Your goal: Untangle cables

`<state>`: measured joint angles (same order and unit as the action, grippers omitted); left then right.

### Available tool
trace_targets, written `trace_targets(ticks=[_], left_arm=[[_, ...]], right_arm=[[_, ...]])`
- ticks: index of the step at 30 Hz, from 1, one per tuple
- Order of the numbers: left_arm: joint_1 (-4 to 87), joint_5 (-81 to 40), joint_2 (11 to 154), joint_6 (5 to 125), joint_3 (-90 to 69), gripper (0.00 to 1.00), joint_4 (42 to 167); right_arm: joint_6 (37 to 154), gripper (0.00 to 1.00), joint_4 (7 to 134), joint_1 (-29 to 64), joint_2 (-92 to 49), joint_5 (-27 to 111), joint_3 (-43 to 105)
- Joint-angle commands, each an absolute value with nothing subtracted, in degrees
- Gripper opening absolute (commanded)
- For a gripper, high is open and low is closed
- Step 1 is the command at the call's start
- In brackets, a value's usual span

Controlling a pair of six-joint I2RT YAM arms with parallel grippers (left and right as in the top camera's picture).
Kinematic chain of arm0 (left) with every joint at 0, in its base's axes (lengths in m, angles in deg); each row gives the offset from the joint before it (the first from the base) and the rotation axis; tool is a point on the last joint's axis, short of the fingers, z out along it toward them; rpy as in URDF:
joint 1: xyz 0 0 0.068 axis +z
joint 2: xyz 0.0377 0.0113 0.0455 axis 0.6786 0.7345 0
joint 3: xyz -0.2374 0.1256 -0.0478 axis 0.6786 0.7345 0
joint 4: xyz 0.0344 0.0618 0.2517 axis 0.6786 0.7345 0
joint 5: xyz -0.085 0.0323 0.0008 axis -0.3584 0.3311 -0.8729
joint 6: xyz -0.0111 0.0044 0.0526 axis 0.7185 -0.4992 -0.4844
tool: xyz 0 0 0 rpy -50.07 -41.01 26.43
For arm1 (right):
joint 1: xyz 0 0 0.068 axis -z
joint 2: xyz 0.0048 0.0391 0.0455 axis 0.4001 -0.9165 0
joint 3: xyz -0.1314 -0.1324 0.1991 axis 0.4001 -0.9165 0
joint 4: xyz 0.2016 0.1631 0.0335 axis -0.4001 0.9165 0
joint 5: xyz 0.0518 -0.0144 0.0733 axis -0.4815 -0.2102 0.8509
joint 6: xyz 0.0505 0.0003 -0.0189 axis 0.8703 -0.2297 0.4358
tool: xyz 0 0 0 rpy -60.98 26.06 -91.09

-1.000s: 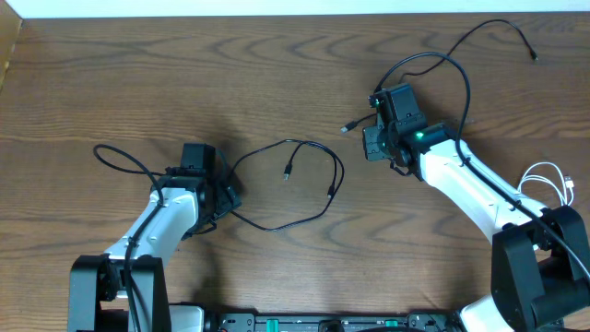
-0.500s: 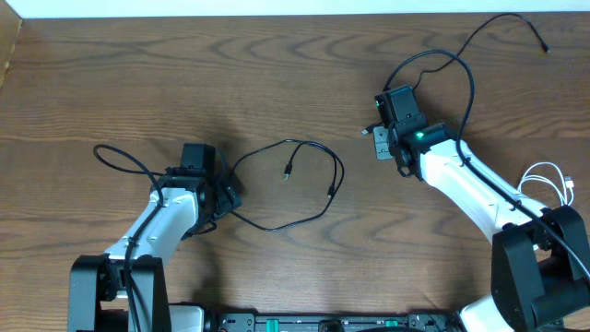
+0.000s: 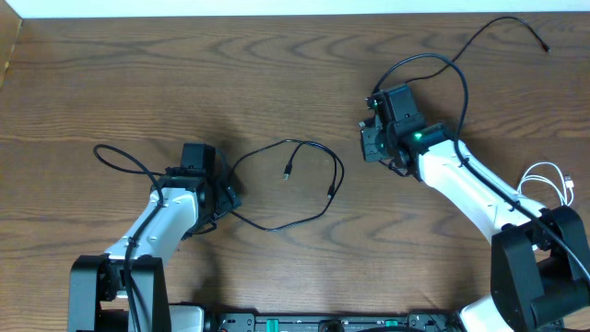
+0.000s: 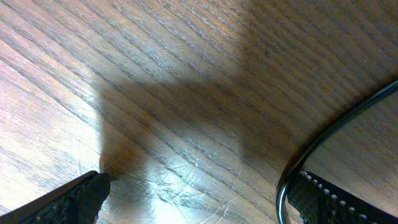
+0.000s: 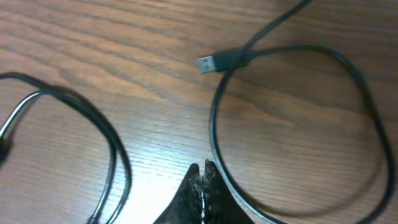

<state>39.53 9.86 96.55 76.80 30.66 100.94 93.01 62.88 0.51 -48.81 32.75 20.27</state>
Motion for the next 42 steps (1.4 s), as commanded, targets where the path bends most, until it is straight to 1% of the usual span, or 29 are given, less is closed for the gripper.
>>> trace_targets(ticks=[1, 3, 5, 6, 7, 9, 11, 14, 19, 26, 33, 42], left_arm=[[39.6, 10.4, 98.5, 76.4, 32.8, 0.98, 101.7], [39.6, 10.4, 98.5, 76.4, 32.8, 0.98, 101.7], [39.6, 10.4, 98.5, 76.5, 32.8, 0.98, 101.8], [39.6, 10.4, 98.5, 76.4, 32.8, 0.98, 101.8], [39.6, 10.4, 98.5, 76.4, 32.8, 0.98, 101.8], [39.6, 10.4, 98.5, 76.4, 32.8, 0.98, 101.7], [39.6, 10.4, 98.5, 76.4, 32.8, 0.98, 101.7], [39.6, 10.4, 98.5, 76.5, 32.8, 0.98, 101.7], [39.6, 10.4, 98.5, 76.4, 32.8, 0.98, 101.8], [39.6, 10.4, 98.5, 76.4, 32.8, 0.98, 101.8], [39.6, 10.4, 98.5, 76.5, 32.8, 0.98, 101.7], [39.6, 10.4, 98.5, 76.5, 32.8, 0.98, 101.8]], right_arm=[[93.4, 0.01, 63.1, 0.2, -48.5, 34.2, 20.2], [93.4, 0.04, 62.9, 0.3, -48.5, 33.3, 20.2], [93.5, 0.19, 62.9, 0.3, -48.5, 31.5, 20.2], [93.4, 0.29, 62.9, 0.3, -48.5, 30.7, 20.2], [93.5, 0.35, 63.0, 0.3, -48.5, 30.0, 20.2], [93.4, 0.45, 63.0, 0.3, -48.5, 29.2, 20.2], [93.5, 0.51, 62.9, 0.3, -48.7, 27.8, 20.1], [93.5, 0.54, 63.0, 0.3, -49.5, 22.5, 20.1], [93.5, 0.62, 63.0, 0.5, -52.1, 14.4, 20.1], [93.5, 0.64, 62.5, 2.2, -55.7, 13.5, 20.1], [93.5, 0.63, 63.0, 4.7, -59.1, 6.3, 20.1], [93.5, 0.66, 63.4, 9.0, -62.1, 6.0, 20.1]])
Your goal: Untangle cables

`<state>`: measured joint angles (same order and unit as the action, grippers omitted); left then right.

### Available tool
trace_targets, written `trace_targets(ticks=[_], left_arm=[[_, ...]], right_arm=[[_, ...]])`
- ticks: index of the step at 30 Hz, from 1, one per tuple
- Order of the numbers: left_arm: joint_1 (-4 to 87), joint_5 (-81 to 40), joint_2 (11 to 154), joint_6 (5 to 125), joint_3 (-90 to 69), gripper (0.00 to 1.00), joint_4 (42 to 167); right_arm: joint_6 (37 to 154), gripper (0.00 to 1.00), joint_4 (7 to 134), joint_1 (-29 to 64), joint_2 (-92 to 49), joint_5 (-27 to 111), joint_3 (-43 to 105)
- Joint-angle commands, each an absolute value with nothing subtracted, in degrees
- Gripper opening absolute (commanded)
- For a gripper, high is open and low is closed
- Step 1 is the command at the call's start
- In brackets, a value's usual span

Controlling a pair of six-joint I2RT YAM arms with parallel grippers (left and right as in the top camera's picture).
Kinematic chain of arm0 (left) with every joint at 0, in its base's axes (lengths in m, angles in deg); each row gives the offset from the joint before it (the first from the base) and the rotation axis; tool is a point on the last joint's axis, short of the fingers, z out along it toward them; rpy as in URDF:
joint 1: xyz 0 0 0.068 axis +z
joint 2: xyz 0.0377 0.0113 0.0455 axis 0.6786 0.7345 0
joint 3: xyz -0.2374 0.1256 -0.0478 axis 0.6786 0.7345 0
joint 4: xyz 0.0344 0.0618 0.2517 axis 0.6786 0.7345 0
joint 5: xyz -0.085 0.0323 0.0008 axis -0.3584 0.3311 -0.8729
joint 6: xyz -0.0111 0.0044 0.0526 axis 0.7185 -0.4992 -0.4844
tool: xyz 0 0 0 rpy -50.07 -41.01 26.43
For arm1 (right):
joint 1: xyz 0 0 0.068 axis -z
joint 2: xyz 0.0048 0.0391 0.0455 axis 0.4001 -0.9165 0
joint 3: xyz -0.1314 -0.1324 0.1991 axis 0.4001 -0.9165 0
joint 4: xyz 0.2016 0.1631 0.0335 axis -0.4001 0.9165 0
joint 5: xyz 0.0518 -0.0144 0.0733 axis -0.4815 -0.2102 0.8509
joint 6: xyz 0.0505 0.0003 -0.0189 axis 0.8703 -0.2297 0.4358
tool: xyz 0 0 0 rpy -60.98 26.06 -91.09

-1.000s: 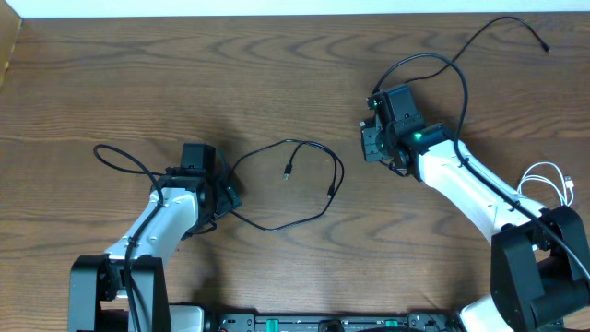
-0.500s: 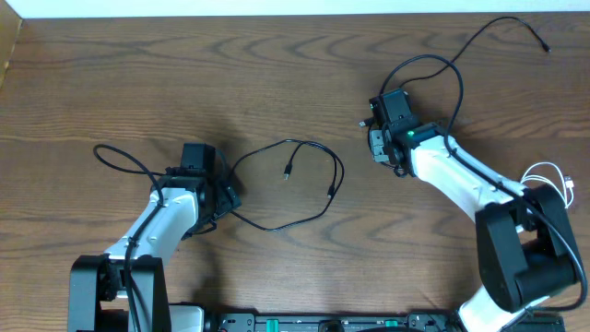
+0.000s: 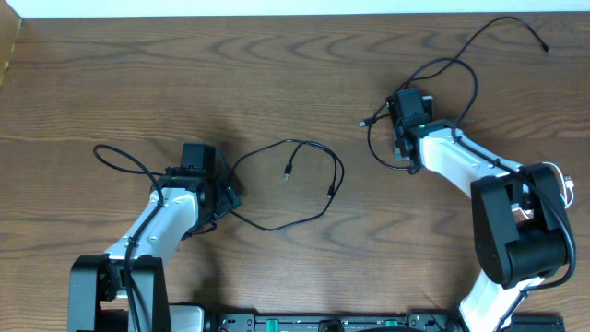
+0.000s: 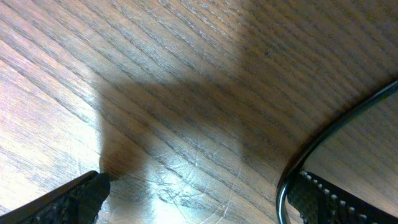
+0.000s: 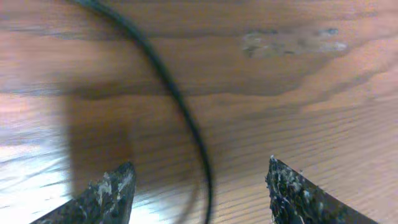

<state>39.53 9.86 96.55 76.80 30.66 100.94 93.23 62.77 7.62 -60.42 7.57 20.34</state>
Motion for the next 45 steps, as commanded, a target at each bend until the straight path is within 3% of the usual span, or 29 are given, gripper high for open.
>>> trace_targets(ticks=[1, 4, 9, 14, 26, 32, 45], left_arm=[[39.6, 10.4, 98.5, 76.4, 32.8, 0.98, 101.7], [39.6, 10.4, 98.5, 76.4, 32.8, 0.98, 101.8], [39.6, 10.4, 98.5, 76.4, 32.8, 0.98, 101.8], [39.6, 10.4, 98.5, 76.4, 32.8, 0.98, 101.8], [39.6, 10.4, 98.5, 76.4, 32.8, 0.98, 101.7], [39.6, 10.4, 98.5, 76.5, 32.8, 0.98, 101.8], [39.6, 10.4, 98.5, 76.5, 32.8, 0.98, 101.8]], right_arm=[[93.5, 0.66, 63.4, 9.5, -62.1, 6.0, 20.1], [93.5, 0.62, 64.0, 10.6, -62.2, 6.0, 20.1], [93.5, 0.39, 64.6, 13.2, -62.2, 6.0, 20.1], [93.5, 0.34, 65.3, 15.5, -62.2, 6.0, 20.1], [95.0, 0.02, 67.3, 19.5, -62.2, 5.4, 20.1], [105.2, 0.01, 71.1, 21.4, -62.1, -2.7, 20.1], [141.4, 0.03, 87.1, 21.2, -59.1, -21.3, 20.1]])
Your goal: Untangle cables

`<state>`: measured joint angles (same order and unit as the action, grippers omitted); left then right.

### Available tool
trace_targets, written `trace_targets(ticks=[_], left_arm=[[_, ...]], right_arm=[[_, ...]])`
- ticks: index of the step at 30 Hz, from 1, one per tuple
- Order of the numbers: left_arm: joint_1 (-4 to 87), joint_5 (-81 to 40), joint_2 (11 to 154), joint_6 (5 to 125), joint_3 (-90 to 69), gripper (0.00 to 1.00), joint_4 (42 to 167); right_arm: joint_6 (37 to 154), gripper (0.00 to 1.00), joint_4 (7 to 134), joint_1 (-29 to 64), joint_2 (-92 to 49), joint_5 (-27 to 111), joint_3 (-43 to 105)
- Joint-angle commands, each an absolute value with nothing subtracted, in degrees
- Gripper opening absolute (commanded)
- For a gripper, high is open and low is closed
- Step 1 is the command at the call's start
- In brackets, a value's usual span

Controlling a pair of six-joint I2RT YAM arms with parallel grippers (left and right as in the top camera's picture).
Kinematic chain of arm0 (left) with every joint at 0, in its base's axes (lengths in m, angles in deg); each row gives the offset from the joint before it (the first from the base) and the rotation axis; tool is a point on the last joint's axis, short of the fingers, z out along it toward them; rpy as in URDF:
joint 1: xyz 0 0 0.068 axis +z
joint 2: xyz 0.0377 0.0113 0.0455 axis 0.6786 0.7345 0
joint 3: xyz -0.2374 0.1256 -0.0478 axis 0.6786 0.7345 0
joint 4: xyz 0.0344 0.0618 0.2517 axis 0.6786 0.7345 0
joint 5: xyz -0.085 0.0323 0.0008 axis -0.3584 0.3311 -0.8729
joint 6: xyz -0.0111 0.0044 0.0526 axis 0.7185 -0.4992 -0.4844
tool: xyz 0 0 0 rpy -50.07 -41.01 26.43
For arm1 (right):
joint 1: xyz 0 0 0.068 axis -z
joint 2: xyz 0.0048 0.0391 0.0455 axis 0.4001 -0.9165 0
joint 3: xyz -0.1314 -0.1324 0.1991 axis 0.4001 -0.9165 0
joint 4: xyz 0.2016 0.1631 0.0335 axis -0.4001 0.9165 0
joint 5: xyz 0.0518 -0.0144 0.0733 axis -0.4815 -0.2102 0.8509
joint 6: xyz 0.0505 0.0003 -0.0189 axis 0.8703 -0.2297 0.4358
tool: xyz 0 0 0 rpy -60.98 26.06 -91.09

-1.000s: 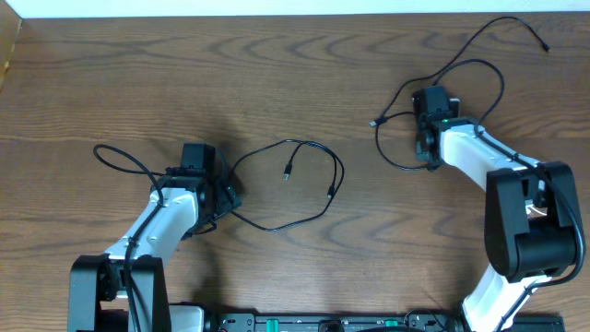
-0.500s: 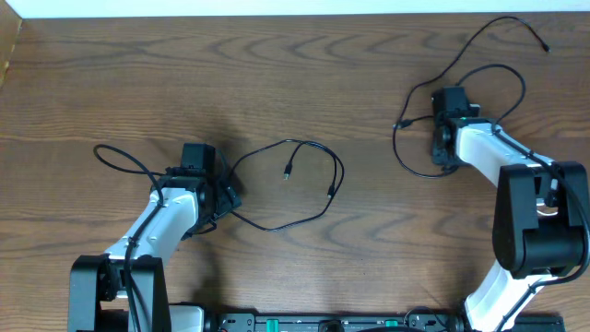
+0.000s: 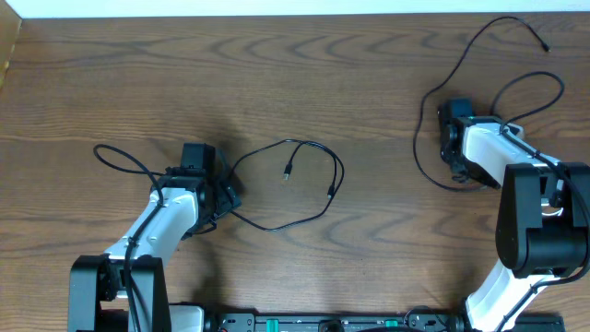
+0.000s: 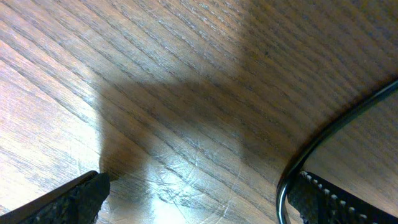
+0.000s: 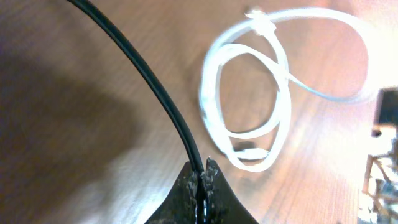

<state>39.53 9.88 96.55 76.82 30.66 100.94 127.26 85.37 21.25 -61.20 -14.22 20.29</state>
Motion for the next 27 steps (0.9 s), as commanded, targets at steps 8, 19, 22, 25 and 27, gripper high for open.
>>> trace_targets(ticks=[8, 19, 22, 25, 27], left_arm=[[39.6, 10.4, 98.5, 76.4, 32.8, 0.98, 101.7], [39.6, 10.4, 98.5, 76.4, 32.8, 0.98, 101.7], [39.6, 10.4, 98.5, 76.5, 32.8, 0.98, 101.8], [39.6, 10.4, 98.5, 76.4, 32.8, 0.98, 101.7], [39.6, 10.4, 98.5, 76.4, 32.8, 0.98, 101.7]], right_arm=[[153.5, 0.03, 93.4, 21.2, -53.2, -22.7, 20.1], [158.9, 0.10, 96.0, 21.3, -50.5, -22.7, 20.1], [158.9, 0.14, 95.4, 21.3, -50.5, -22.7, 20.1], [158.8, 0.16, 93.9, 21.2, -50.5, -22.3, 20.1], [158.8, 0.07, 93.2, 21.2, -50.5, -21.3, 20.1]])
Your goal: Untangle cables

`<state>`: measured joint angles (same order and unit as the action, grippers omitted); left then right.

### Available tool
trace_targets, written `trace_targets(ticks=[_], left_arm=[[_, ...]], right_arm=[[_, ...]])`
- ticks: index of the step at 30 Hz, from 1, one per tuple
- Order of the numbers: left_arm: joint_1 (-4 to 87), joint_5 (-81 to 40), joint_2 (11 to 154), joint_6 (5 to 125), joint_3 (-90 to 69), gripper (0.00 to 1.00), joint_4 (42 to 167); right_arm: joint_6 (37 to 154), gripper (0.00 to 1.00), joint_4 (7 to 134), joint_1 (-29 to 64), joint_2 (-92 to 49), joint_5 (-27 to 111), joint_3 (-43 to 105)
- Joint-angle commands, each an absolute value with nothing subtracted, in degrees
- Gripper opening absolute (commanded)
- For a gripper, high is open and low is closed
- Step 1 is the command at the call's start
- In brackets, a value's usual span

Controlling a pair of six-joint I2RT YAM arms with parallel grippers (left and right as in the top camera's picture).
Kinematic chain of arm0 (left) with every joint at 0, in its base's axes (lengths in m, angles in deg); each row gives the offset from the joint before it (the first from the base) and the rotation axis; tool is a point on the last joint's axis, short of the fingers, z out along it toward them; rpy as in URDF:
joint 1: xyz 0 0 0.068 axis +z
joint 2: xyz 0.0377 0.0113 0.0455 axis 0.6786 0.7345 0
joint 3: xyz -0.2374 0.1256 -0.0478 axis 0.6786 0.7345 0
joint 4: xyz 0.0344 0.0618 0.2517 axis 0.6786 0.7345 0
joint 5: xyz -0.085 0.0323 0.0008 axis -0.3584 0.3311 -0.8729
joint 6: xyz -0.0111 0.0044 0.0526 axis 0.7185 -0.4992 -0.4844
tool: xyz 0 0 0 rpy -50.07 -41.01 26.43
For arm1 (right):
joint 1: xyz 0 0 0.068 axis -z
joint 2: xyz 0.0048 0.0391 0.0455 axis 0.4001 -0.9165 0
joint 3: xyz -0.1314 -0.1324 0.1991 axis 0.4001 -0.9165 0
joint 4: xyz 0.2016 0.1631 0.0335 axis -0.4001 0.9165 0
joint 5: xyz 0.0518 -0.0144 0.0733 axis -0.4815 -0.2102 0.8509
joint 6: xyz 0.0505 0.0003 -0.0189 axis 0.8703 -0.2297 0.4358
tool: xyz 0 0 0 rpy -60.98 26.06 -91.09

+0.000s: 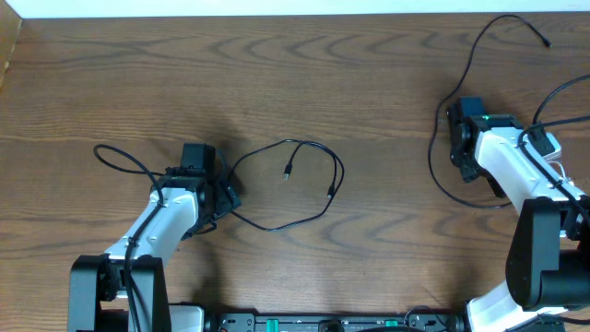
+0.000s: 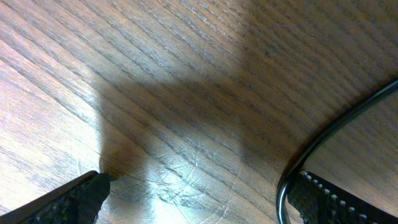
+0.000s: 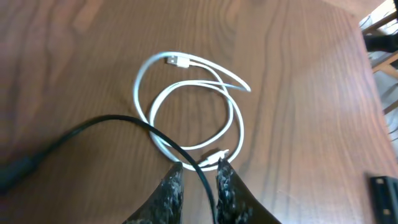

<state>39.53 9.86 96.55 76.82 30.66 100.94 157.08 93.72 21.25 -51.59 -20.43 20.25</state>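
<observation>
A long black cable (image 1: 433,157) curves down the table's right side and passes between the fingers of my right gripper (image 1: 464,148). In the right wrist view that gripper (image 3: 199,167) is open, its two fingers a little apart, and the black cable (image 3: 124,119) runs loose through the gap, above a coiled white cable (image 3: 238,124). A second black cable (image 1: 313,145) lies in a loop at mid table. My left gripper (image 2: 196,183) is open and low over the wood, with that cable (image 2: 323,137) just inside its right finger.
A thin black loop (image 1: 111,159) lies beside the left arm. The long cable's far end (image 1: 544,42) reaches the back right corner. The table's right edge and dark objects beyond it (image 3: 379,31) show in the right wrist view.
My right gripper was shut on the black cable close over the white coil. Now its fingers stand apart with the cable loose between them, and it sits higher. The left arm is unchanged.
The right gripper was shut near the black cable right of mid table, then open over it a little further right, then shut on it at the right side with the cable's loop shifted there. Now it is open. The left gripper stayed open by the middle cable.
</observation>
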Motion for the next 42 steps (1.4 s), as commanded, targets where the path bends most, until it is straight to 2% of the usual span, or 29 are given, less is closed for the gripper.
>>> trace_targets(ticks=[1, 3, 4, 5, 6, 7, 12, 14, 15, 16, 17, 29, 42], left_arm=[[39.6, 10.4, 98.5, 76.5, 32.8, 0.98, 101.8], [39.6, 10.4, 98.5, 76.4, 32.8, 0.98, 101.8], [39.6, 10.4, 98.5, 76.5, 32.8, 0.98, 101.7], [39.6, 10.4, 98.5, 76.5, 32.8, 0.98, 101.7], [39.6, 10.4, 98.5, 76.4, 32.8, 0.98, 101.7], [39.6, 10.4, 98.5, 76.4, 32.8, 0.98, 101.7], [39.6, 10.4, 98.5, 76.4, 32.8, 0.98, 101.8], [39.6, 10.4, 98.5, 76.5, 32.8, 0.98, 101.8], [39.6, 10.4, 98.5, 76.4, 32.8, 0.98, 101.7], [39.6, 10.4, 98.5, 76.4, 32.8, 0.98, 101.8], [39.6, 10.4, 98.5, 76.5, 32.8, 0.98, 101.7], [39.6, 10.4, 98.5, 76.5, 32.8, 0.98, 101.7], [39.6, 10.4, 98.5, 76.4, 32.8, 0.98, 101.8]], right_arm=[[158.7, 0.01, 92.8, 21.2, -50.5, -21.1, 20.1], [156.7, 0.02, 91.7, 21.1, -50.5, -21.0, 20.1], [154.8, 0.07, 90.8, 20.9, -50.5, -21.0, 20.1], [152.2, 0.17, 89.4, 20.6, -50.5, -20.9, 20.1], [149.6, 0.33, 87.9, 20.3, -50.5, -20.8, 20.1], [145.8, 0.43, 85.8, 19.8, -50.5, -20.0, 20.1], [117.9, 0.50, 71.4, 17.8, -50.5, -2.2, 20.1], [110.4, 0.60, 67.9, 17.5, -50.6, 7.8, 20.1], [108.9, 0.71, 67.1, 17.4, -50.6, 10.7, 20.1], [108.2, 0.90, 66.7, 17.4, -50.6, 13.2, 20.1], [108.2, 0.99, 66.5, 17.4, -50.6, 14.4, 20.1], [103.1, 0.99, 62.8, 17.4, -53.1, 19.6, 20.0], [102.9, 0.99, 58.6, 17.4, -60.6, 20.9, 20.0]])
